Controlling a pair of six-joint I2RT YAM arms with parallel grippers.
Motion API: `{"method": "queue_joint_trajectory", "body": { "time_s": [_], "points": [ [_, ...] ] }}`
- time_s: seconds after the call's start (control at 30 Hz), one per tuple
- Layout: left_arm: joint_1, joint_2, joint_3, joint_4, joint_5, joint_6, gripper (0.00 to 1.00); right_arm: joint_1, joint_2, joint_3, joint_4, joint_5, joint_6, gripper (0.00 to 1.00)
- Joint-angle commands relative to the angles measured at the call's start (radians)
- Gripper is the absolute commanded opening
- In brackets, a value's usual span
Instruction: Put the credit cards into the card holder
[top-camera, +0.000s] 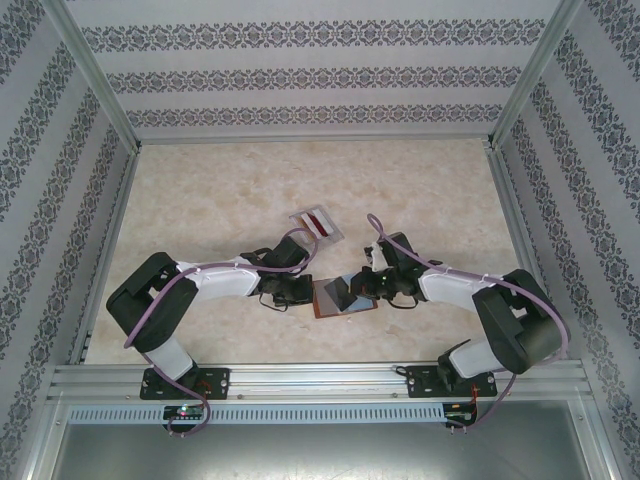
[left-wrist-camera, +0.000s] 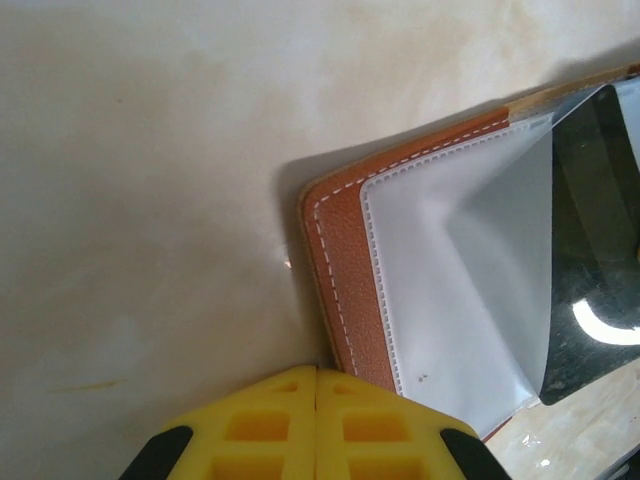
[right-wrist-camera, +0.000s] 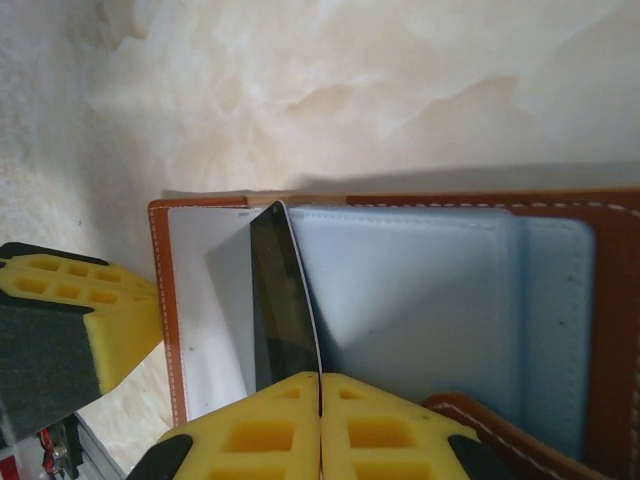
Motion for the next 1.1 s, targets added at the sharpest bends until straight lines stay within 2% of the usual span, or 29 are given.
{"method": "queue_joint_trajectory", "body": {
  "time_s": [0.0, 0.27, 0.57, 0.67, 0.83, 0.97, 1.07],
  "points": [
    [-0.008, 0.038, -0.01, 0.015, 0.002, 0.009, 0.06, 0.017, 0.018, 0.023, -0.048, 0.025, -0.021, 0.09],
    [-0.008, 0.043, -0.01, 0.018, 0.006, 0.009, 0.06, 0.02, -0.034, -0.013, -0.03, 0.162, 0.039, 0.04],
    [-0.008, 0.062, -0.003, 0.023, 0.021, 0.014, 0.06, 0.034, -0.008, -0.009, 0.028, 0.166, 0.045, 0.04],
    [-0.008, 0.062, -0.007, 0.031, 0.022, 0.008, 0.06, 0.038, -0.016, -0.016, 0.03, 0.176, 0.049, 0.06],
    [-0.008, 0.062, -0.013, 0.047, 0.032, -0.001, 0.06, 0.059, -0.038, -0.028, 0.039, 0.213, 0.057, 0.21],
    [-0.008, 0.06, -0.015, 0.047, 0.037, -0.002, 0.06, 0.059, -0.031, -0.014, 0.014, 0.203, 0.041, 0.21],
    [-0.008, 0.057, -0.021, 0.05, 0.038, -0.003, 0.06, 0.06, -0.015, -0.012, 0.015, 0.176, 0.053, 0.17]
  ]
}}
